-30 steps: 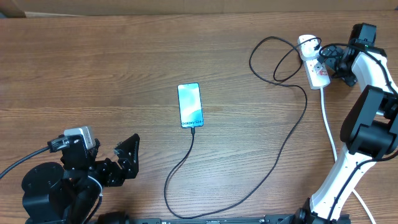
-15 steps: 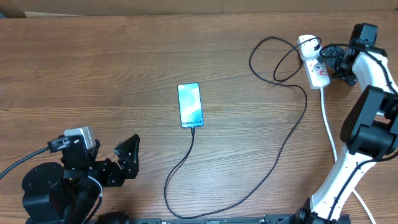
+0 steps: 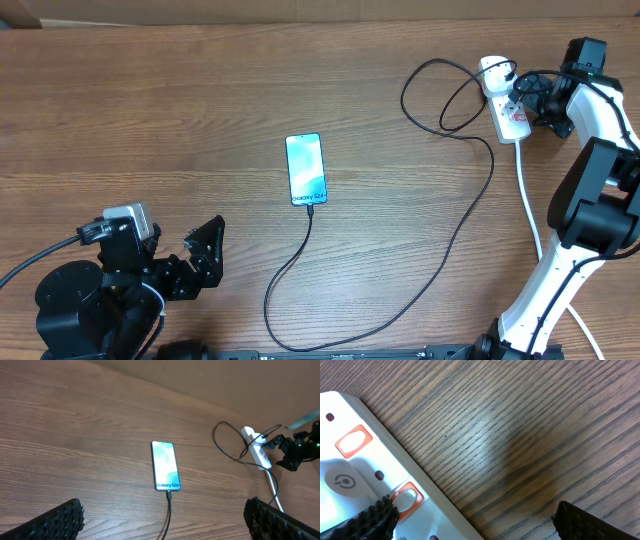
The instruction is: Plug charger to phone and switch on socket
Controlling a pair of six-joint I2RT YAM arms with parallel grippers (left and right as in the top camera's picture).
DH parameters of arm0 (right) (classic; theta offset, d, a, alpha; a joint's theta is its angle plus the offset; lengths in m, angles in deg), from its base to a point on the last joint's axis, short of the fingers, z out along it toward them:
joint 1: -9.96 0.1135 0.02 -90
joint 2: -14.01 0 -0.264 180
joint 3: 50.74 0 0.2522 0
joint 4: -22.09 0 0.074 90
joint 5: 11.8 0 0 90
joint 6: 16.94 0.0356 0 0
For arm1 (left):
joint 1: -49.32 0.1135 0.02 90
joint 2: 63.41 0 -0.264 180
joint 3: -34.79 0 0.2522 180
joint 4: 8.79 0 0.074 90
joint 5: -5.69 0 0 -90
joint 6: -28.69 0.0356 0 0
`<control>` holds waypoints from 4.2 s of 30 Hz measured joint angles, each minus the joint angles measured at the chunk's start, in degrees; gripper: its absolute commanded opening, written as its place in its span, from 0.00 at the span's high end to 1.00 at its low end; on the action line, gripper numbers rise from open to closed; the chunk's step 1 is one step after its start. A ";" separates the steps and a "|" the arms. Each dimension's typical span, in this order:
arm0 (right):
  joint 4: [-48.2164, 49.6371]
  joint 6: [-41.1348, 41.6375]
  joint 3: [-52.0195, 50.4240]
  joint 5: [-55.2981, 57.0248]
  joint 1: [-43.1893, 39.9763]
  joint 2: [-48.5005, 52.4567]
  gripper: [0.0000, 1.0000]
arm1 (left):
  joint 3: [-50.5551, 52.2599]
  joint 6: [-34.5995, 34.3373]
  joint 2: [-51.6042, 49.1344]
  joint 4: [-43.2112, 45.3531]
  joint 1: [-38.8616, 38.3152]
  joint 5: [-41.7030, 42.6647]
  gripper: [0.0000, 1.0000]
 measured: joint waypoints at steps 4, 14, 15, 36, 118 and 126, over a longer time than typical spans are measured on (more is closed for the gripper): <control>0.17 -0.09 0.00 -0.02 0.00 0.00 0.00 | 0.00 0.02 -0.02 0.00 0.00 0.00 0.00; -1.55 -0.24 1.20 -1.07 -0.44 0.52 0.00 | 0.00 0.02 -0.02 0.00 0.00 0.00 0.00; -1.84 -0.22 1.49 -1.25 -0.57 0.66 0.00 | 0.00 0.02 0.00 0.00 0.00 0.00 0.00; -0.20 3.82 2.38 -4.37 -2.27 1.40 0.00 | 0.00 0.02 0.00 0.00 0.00 0.00 0.00; -3.37 0.61 4.59 -3.58 -1.38 3.10 0.00 | 0.00 0.00 -0.02 -0.02 0.00 0.00 0.00; -3.37 0.07 4.74 -3.32 -1.27 3.21 0.00 | 0.00 0.02 0.00 -0.20 0.00 0.00 0.01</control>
